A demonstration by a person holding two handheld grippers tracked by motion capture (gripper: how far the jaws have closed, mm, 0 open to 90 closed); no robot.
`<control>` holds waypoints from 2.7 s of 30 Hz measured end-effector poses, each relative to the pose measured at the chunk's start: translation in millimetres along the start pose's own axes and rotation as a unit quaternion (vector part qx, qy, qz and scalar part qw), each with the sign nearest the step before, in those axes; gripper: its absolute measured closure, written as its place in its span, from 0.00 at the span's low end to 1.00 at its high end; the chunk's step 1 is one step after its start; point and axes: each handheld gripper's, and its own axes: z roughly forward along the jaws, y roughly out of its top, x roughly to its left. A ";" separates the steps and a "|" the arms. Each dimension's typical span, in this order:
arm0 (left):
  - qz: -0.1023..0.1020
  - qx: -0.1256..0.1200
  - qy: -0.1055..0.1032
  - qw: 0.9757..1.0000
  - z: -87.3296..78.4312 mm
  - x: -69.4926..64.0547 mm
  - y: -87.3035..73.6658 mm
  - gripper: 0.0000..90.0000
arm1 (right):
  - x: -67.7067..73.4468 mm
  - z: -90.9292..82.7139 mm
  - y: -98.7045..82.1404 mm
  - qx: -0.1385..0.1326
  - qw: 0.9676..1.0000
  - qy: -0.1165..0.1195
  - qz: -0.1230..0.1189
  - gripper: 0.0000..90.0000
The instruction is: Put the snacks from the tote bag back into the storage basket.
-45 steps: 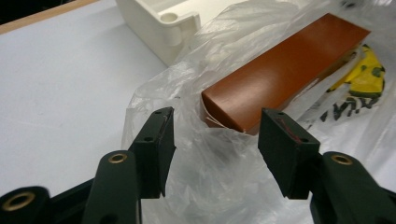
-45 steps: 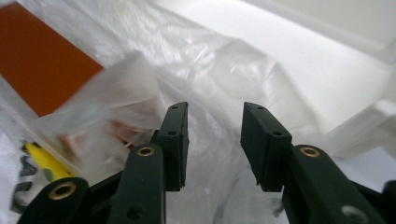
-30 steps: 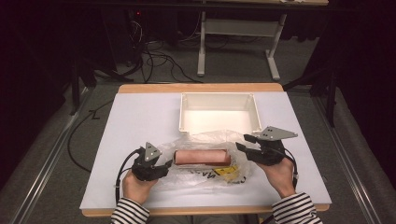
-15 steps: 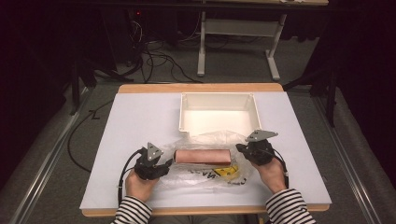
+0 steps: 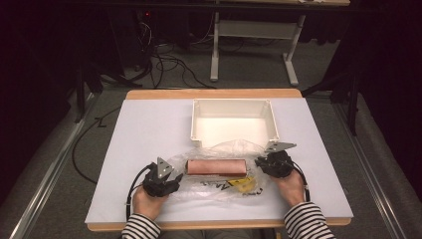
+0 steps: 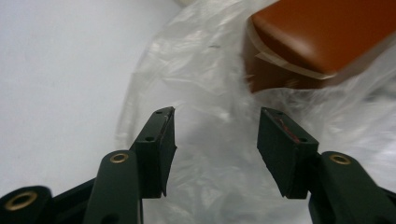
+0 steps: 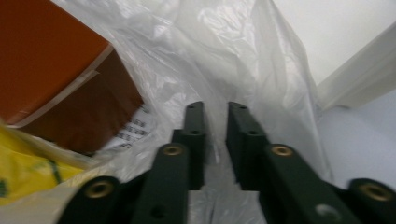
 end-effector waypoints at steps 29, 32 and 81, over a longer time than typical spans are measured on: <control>0.008 0.043 -0.008 0.999 -0.9 1.2 -9.8 0.47 | 14.0 -12.8 -33.3 0.009 0.999 0.033 -0.012 0.92; -0.002 0.019 -0.015 1.000 -11.8 4.1 -3.8 0.46 | 20.5 -15.2 -32.7 0.015 0.999 0.046 -0.021 0.90; -0.050 0.020 0.034 0.998 41.0 22.1 2.7 0.48 | -11.9 -3.1 -14.8 0.018 0.999 -0.026 0.025 0.87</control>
